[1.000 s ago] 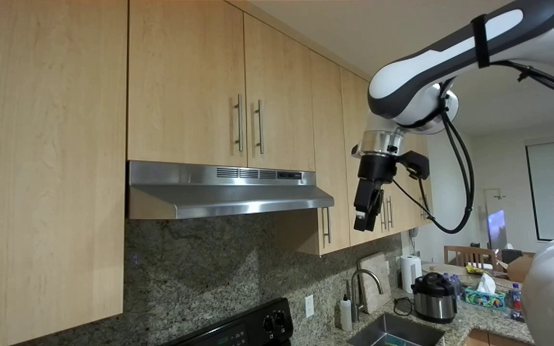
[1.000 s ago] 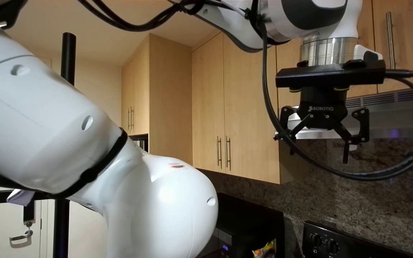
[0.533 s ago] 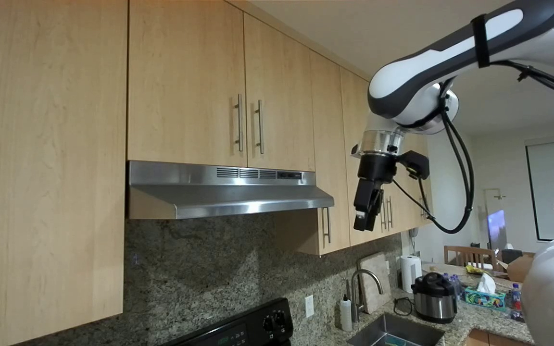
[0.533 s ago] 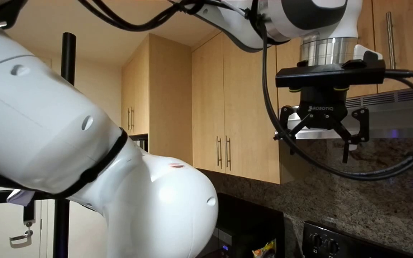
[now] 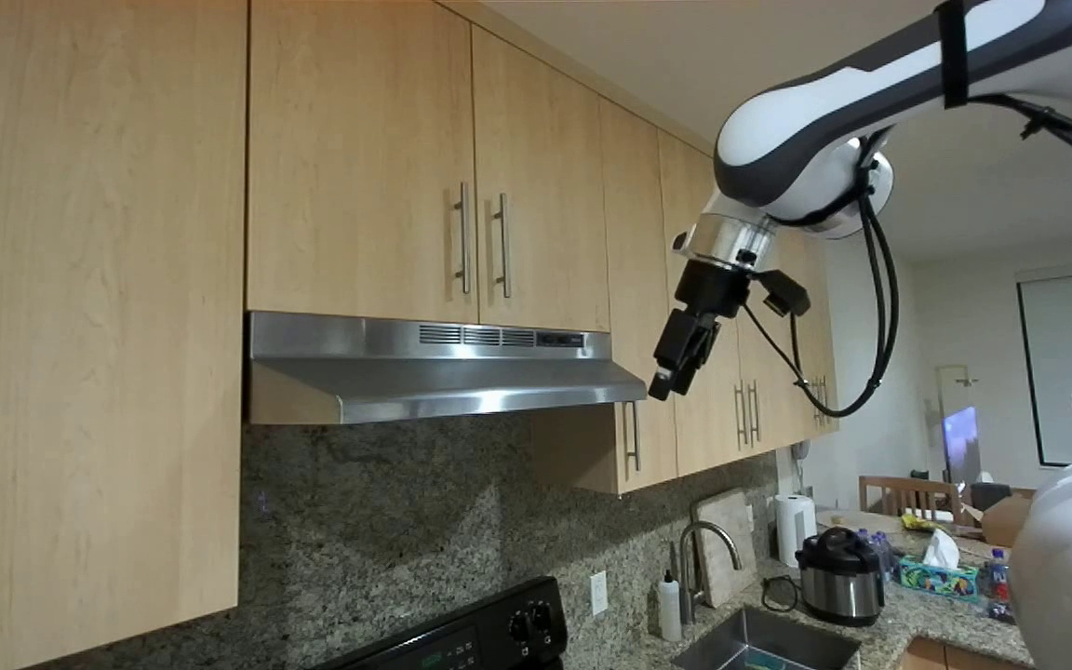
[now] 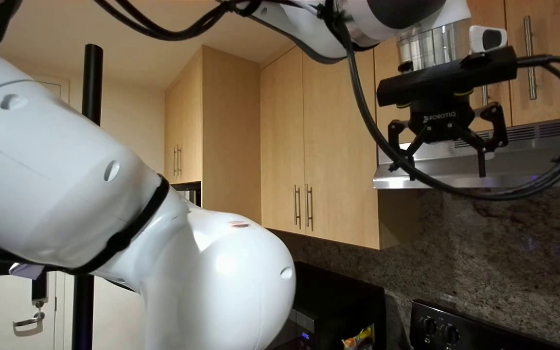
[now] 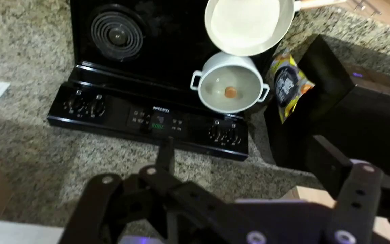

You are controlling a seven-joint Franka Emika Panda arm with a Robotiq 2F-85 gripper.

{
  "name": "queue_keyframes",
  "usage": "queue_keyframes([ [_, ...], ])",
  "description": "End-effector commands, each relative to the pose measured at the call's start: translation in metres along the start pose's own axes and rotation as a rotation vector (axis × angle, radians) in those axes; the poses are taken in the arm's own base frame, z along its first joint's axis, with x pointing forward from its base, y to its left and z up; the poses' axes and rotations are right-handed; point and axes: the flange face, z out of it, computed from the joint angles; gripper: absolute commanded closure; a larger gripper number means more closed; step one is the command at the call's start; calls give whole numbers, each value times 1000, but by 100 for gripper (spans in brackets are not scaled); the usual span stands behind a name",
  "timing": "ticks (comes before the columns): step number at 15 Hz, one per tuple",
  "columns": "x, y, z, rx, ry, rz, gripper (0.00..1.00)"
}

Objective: Open the right door of the cabinet above the stove

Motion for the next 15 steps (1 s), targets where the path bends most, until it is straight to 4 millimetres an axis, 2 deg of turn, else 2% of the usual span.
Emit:
queue_keyframes([
  [1,19,-12,-27,-118,164,-39,0],
  [6,50,-27,-58,-292,411,-98,0],
  [7,44,-20,-54,-235,349,-86,0],
  [9,50,-25,-60,-267,393,-100,0],
  [14,51,-25,-60,-273,392,-101,0],
  [15,56,-25,-61,-299,415,-85,0],
])
